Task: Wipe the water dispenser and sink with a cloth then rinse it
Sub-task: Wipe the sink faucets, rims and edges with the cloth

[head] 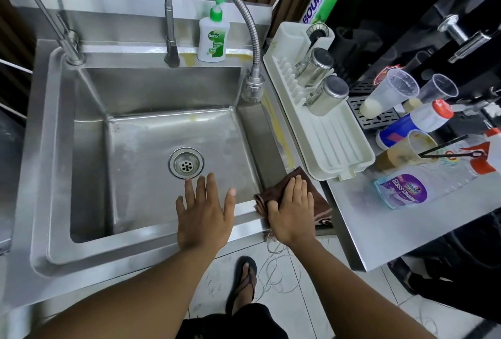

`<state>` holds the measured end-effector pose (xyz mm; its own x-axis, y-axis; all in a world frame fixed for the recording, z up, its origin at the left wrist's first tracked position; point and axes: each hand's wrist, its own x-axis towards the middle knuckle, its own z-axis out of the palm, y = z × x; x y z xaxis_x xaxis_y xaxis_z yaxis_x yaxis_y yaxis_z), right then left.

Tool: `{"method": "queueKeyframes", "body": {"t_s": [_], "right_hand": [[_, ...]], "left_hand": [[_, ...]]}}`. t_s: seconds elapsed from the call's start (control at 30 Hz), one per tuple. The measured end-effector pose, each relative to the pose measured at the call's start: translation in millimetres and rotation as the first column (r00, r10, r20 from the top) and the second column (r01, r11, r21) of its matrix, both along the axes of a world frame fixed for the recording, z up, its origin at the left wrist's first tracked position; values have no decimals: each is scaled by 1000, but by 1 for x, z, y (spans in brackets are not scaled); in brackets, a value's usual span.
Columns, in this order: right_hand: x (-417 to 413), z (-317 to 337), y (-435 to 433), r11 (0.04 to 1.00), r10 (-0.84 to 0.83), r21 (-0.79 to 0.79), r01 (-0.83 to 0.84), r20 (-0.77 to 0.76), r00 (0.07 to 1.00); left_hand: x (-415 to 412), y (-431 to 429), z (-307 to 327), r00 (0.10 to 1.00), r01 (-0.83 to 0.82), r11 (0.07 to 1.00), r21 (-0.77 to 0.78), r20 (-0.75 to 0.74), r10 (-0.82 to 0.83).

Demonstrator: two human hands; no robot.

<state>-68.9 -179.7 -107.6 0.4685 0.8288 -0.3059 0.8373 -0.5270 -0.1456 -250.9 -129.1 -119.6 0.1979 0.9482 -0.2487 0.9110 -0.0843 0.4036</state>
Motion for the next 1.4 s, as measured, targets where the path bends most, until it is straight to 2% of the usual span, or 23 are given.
{"method": "queueKeyframes", "body": {"t_s": [0.17, 0.3, 0.4, 0.47, 0.53, 0.57, 0.63, 0.7, 0.8, 0.9, 1.0, 1.13, 1.23, 1.4], "right_hand": [[-18, 1, -22, 992, 77, 104, -77, 5, 997], [-50, -10, -39, 958, 200, 214, -189, -30, 979], [-62, -12, -27, 895, 381, 248, -370, 3, 924], [-60, -10, -4, 830, 527, 211, -517, 11, 850], [-49, -1, 20, 779, 617, 137, -611, 1, 787], [-42, 4, 29, 773, 632, 87, -628, -23, 775], [-26, 12, 42, 807, 589, -27, -590, -46, 807], [-14, 17, 50, 850, 515, -125, -512, -6, 857], [-26, 16, 56, 858, 496, -182, -481, 44, 867], [-64, 9, 51, 855, 511, -121, -504, 38, 859], [-104, 6, 41, 832, 553, 15, -554, 48, 832], [-119, -5, 9, 731, 662, 165, -662, 62, 747], [-96, -9, -18, 669, 729, 189, -719, 24, 684], [-18, -8, -30, 812, 551, 203, -547, 44, 833]], "left_hand": [[-1, 0, 0, 999, -19, 1000, 22, 26, 19], [-2, -1, 3, 992, -52, 998, 41, 115, 47], [-7, 0, 4, 946, -116, 992, 42, 308, 98], [-15, -1, 7, 864, -178, 984, -2, 479, 158], [-27, -3, 10, 796, -215, 976, -35, 573, 196], [-37, -4, 12, 795, -222, 975, -27, 574, 197], [-63, -6, 12, 830, -227, 974, 17, 527, 184], [-92, -4, 7, 860, -252, 965, 68, 472, 191], [-119, 1, -1, 848, -346, 935, 76, 451, 277], [-117, 4, 0, 815, -398, 916, 40, 474, 333], [-112, 7, 1, 830, -383, 922, 56, 458, 317], [-114, 9, -3, 846, -370, 927, 63, 434, 309], [-114, 10, -6, 854, -362, 930, 59, 420, 306], [-114, 10, -6, 854, -371, 926, 64, 416, 314]]}}
